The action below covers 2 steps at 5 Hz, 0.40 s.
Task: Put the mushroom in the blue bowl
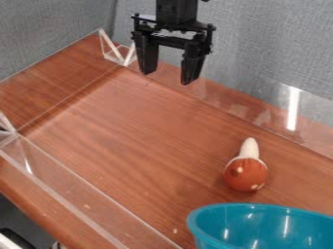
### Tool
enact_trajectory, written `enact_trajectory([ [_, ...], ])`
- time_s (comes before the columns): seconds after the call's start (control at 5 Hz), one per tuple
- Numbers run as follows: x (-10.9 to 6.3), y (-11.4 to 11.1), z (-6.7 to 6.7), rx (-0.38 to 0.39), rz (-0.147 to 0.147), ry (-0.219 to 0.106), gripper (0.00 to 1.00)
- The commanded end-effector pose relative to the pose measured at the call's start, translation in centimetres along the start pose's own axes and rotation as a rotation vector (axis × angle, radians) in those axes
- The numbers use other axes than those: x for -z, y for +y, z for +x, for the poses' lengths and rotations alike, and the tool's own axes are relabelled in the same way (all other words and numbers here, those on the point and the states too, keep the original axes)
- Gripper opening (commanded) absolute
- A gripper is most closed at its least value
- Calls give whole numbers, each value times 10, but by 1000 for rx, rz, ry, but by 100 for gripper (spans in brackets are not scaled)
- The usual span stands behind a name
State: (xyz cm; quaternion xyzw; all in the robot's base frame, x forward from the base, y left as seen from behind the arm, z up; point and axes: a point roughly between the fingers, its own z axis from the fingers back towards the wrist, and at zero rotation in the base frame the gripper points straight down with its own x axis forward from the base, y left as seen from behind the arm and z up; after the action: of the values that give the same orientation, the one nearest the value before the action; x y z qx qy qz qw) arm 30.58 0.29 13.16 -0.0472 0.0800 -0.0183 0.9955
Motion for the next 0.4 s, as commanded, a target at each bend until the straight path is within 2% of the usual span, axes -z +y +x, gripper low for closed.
enact_trajectory([
  [0.0, -13, -3, 0, 10, 8, -43, 100],
  [0.2, -12, -3, -1, 11, 9, -37, 100],
])
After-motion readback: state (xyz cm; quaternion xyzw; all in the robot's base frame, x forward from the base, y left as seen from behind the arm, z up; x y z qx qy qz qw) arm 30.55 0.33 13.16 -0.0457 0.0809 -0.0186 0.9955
